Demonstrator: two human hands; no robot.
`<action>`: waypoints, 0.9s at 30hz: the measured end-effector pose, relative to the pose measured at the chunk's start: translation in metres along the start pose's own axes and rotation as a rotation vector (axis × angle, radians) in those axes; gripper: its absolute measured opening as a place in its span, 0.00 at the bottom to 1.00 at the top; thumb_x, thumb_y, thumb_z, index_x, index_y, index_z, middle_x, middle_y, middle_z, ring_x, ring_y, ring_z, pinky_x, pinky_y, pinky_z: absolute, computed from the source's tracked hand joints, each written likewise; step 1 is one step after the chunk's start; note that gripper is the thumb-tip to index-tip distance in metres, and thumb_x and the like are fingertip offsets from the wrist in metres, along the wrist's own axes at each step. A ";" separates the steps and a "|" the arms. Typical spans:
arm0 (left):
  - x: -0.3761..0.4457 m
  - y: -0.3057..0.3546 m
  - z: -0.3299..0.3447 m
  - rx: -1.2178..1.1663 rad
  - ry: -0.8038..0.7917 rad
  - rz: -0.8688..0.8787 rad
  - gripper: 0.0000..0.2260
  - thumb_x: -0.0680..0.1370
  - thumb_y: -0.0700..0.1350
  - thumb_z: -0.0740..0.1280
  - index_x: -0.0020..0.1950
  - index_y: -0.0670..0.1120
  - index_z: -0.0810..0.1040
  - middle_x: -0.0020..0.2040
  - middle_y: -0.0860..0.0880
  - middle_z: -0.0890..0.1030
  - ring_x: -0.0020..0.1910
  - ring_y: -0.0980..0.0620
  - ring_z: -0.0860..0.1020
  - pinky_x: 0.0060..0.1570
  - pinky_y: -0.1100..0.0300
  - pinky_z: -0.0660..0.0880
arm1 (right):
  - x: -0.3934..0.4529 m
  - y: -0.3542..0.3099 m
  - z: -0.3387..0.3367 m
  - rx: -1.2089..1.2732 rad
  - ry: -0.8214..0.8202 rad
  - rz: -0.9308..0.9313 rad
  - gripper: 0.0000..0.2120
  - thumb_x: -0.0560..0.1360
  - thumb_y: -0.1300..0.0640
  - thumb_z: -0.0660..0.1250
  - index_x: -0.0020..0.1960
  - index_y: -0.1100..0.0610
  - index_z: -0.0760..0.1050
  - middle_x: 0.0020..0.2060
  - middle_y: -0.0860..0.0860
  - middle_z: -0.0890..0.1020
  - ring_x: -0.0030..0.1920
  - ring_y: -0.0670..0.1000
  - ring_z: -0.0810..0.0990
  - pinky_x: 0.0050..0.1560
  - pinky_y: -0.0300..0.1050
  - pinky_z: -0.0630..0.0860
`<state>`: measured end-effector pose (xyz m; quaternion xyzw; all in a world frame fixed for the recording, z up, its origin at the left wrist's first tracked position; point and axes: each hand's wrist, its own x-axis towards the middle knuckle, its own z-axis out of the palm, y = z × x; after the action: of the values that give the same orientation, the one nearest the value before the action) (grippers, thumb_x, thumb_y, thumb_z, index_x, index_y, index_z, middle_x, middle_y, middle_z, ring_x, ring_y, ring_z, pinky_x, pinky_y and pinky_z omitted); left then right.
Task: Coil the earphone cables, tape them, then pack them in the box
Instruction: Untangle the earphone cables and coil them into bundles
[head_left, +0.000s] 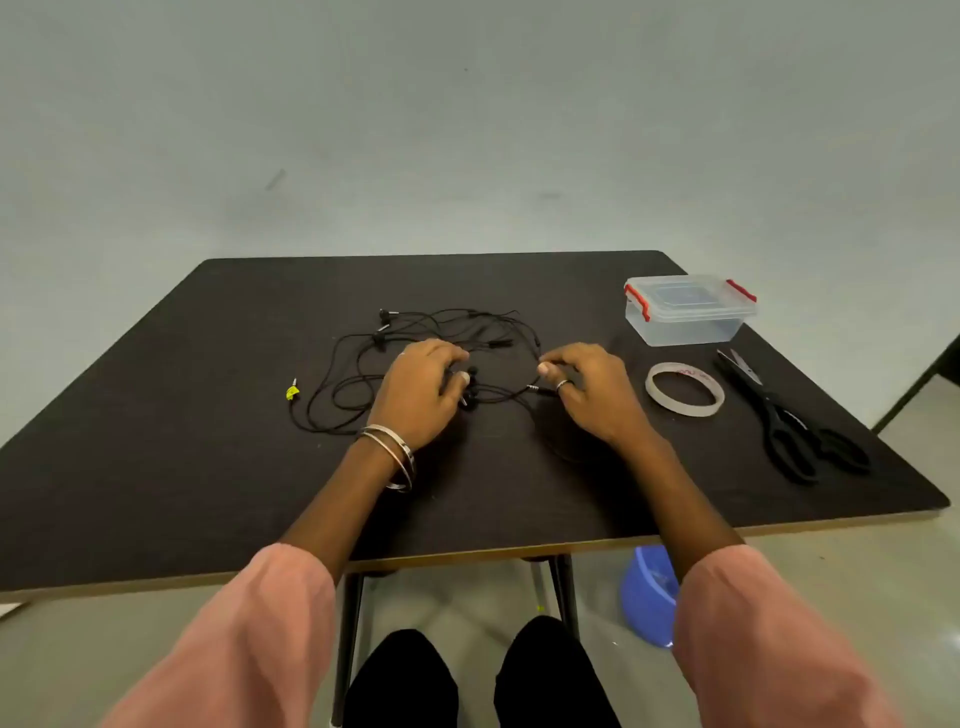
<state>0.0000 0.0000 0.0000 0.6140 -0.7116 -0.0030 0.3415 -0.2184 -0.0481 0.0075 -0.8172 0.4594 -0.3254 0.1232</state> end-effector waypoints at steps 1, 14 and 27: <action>-0.002 -0.001 0.003 -0.012 0.004 -0.010 0.12 0.78 0.43 0.66 0.60 0.43 0.79 0.57 0.46 0.80 0.60 0.46 0.75 0.57 0.60 0.67 | -0.003 0.003 0.001 0.047 0.004 0.015 0.10 0.78 0.54 0.64 0.53 0.57 0.81 0.50 0.51 0.83 0.54 0.52 0.77 0.55 0.44 0.71; -0.009 -0.009 0.020 0.022 0.047 -0.070 0.11 0.78 0.44 0.67 0.59 0.43 0.80 0.55 0.46 0.80 0.62 0.46 0.71 0.57 0.63 0.62 | -0.013 0.014 0.021 -0.209 -0.065 -0.189 0.14 0.73 0.45 0.70 0.49 0.55 0.82 0.56 0.46 0.77 0.62 0.50 0.66 0.53 0.47 0.59; -0.023 0.028 0.008 -0.381 0.055 -0.175 0.10 0.78 0.47 0.68 0.40 0.43 0.82 0.29 0.51 0.81 0.26 0.57 0.76 0.31 0.58 0.75 | -0.023 -0.017 0.005 0.533 0.448 0.137 0.04 0.78 0.58 0.64 0.47 0.57 0.76 0.34 0.53 0.81 0.36 0.52 0.80 0.38 0.48 0.79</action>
<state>-0.0275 0.0241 -0.0052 0.5974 -0.6326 -0.1505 0.4693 -0.2119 -0.0201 0.0024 -0.6321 0.4279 -0.5957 0.2498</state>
